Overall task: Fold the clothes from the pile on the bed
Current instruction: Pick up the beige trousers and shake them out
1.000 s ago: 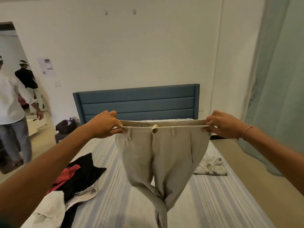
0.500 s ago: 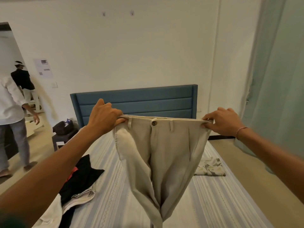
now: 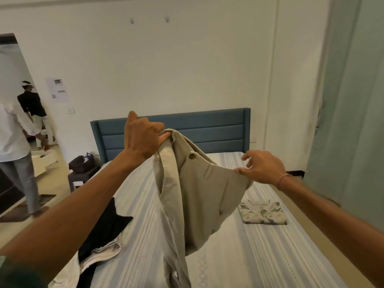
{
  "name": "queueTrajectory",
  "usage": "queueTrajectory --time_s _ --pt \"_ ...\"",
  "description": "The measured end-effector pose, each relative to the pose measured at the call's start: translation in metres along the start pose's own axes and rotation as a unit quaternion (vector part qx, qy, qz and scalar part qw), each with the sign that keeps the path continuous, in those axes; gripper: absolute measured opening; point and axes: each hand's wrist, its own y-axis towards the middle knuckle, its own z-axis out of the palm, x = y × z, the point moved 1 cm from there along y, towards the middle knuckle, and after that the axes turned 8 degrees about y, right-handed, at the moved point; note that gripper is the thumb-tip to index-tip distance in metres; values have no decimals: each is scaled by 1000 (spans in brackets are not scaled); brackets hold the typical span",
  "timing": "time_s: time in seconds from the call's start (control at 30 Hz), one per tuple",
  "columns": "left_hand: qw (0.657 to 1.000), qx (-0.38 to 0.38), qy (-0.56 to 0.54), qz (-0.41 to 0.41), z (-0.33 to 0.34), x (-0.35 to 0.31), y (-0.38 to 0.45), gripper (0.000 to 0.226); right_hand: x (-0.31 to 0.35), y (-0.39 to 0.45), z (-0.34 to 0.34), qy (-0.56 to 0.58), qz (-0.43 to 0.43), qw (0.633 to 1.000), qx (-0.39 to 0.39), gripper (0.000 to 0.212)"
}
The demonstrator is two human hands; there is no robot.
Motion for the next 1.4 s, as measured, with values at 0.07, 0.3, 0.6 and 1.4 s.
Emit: queueTrajectory --time_s 0.07,0.3,0.6,1.4 --pt "1000 1 -4 7 0 -7 3 51 24 -6 11 26 -47 999 -7 65" --pt "1000 10 16 21 -10 -27 9 50 103 0 41 102 -140 985 0 47" --pt "997 64 -7 46 -13 -17 -16 48 90 39 33 141 -136 981 15 33" --pt "966 -4 -253 50 -24 -109 -90 72 65 60 -1 214 -61 974 51 10"
